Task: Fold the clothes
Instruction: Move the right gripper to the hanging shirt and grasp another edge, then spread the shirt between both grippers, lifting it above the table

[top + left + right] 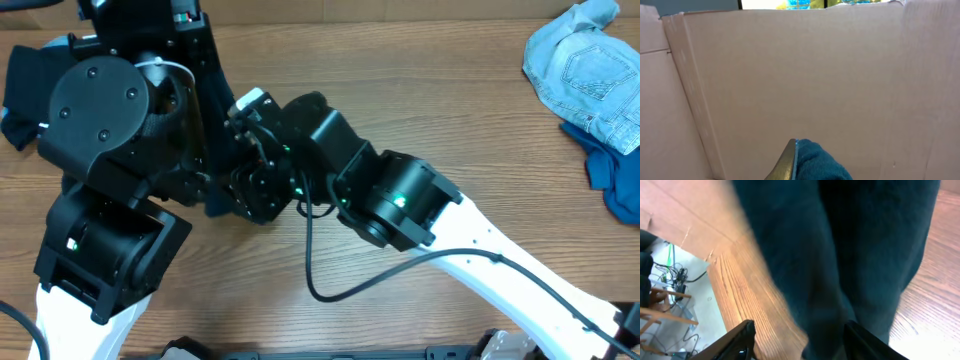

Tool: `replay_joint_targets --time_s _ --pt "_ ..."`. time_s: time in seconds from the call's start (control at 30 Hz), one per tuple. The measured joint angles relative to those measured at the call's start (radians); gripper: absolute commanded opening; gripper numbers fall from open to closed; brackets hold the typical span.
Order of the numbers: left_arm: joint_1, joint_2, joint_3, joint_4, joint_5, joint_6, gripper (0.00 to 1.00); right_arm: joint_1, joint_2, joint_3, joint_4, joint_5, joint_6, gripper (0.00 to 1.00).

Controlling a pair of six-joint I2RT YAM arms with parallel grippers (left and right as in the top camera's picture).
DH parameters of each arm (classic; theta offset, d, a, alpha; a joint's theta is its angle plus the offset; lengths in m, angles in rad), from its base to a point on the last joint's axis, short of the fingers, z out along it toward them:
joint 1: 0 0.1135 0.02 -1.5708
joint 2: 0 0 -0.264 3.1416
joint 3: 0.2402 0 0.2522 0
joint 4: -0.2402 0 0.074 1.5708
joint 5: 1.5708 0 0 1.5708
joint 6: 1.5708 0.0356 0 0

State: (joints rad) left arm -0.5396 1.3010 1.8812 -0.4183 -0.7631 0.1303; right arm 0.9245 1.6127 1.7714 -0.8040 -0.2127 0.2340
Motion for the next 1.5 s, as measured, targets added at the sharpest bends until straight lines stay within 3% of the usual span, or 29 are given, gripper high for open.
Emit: replay_joint_targets --time_s 0.13,0.23,0.37,0.73,1.13,1.27,1.5 --pt "-0.004 0.000 0.005 0.000 -0.018 0.011 0.04 0.000 0.043 0.000 0.002 0.036 0.019 0.41" --pt "-0.004 0.000 0.009 0.001 -0.031 0.027 0.04 0.000 0.060 -0.004 -0.010 0.072 0.023 0.23" --pt "-0.004 0.000 0.011 0.000 -0.058 0.052 0.04 0.000 0.060 -0.005 -0.059 0.141 0.023 0.14" --pt "-0.004 0.000 0.011 -0.007 -0.112 0.091 0.04 -0.001 0.025 -0.006 -0.106 0.270 -0.040 0.04" --pt "-0.004 0.000 0.012 -0.031 -0.117 0.095 0.04 -0.011 -0.130 -0.006 -0.128 0.525 -0.080 0.04" --pt "-0.004 0.000 0.012 -0.043 -0.133 0.108 0.04 -0.072 -0.140 -0.006 -0.152 0.582 -0.082 0.04" --pt "-0.004 0.000 0.012 -0.084 -0.158 0.117 0.05 -0.308 -0.141 -0.006 -0.177 0.623 -0.100 0.04"
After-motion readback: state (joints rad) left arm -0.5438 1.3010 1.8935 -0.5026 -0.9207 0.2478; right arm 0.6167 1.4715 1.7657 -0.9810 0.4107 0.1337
